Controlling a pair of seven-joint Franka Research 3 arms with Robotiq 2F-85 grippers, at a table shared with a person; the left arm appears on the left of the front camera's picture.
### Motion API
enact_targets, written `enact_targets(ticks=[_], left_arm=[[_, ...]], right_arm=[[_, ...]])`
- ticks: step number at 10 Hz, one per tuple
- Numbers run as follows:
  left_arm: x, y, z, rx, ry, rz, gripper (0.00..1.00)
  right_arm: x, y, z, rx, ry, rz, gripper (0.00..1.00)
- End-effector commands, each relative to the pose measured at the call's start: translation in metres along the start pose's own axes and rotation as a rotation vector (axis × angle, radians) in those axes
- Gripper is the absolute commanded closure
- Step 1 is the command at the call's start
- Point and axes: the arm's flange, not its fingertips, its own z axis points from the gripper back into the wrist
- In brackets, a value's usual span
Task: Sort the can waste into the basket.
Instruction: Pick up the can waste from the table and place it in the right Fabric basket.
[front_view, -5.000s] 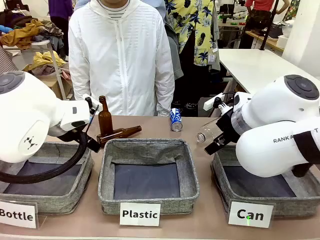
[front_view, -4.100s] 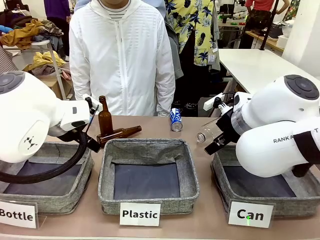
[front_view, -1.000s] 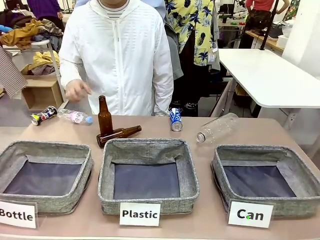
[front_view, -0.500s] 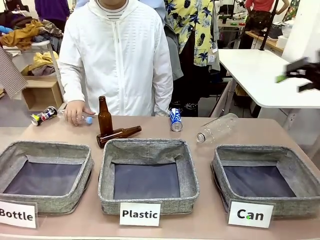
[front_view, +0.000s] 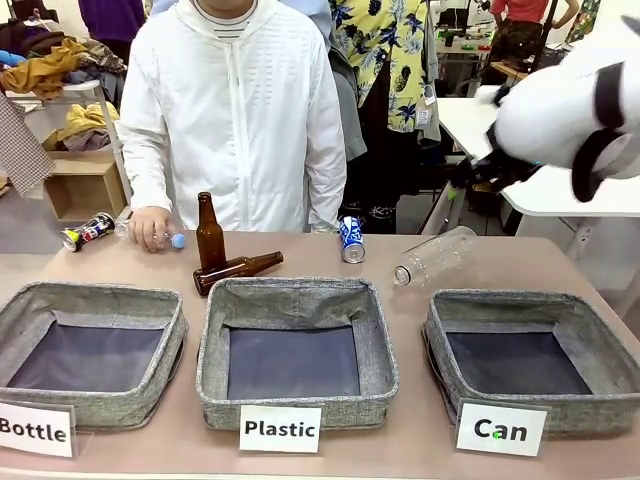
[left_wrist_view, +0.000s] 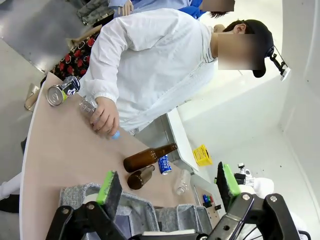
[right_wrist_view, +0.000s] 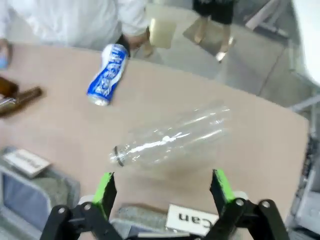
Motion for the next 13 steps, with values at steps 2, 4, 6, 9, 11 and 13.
enact_targets(ticks=[2,4,6,9,11,13], left_arm=[[0.001,-0.004,0.002,-0.011,0.005,0.015,0.00],[0.001,-0.004,0.002,-0.011,0.005,0.015,0.00],[0.001,-0.004,0.002,-0.011,0.005,0.015,0.00],[0.000,0.000,0.000,-0.001,0.000,0.000,0.00],[0.050,-0.020,0.060,-0.049,-0.207,-0.034,0.00],[0.030,-0.011,0.035,-0.011,-0.109,-0.022,0.00]], right_arm=[[0.007,-0.023,0.012,-0.014,-0.031,-0.078,0.00],[0.000,-0.006,0.003,-0.003,-0.006,-0.019,0.00],[0.052,0.012,-0.022,-0.065,0.047,0.024,0.00],[0.133,0.054,-0.083,-0.082,0.192,0.130,0.00],[0.166,0.076,-0.128,-0.052,0.261,0.173,0.00],[0.193,0.092,-0.174,-0.012,0.303,0.176,0.00]])
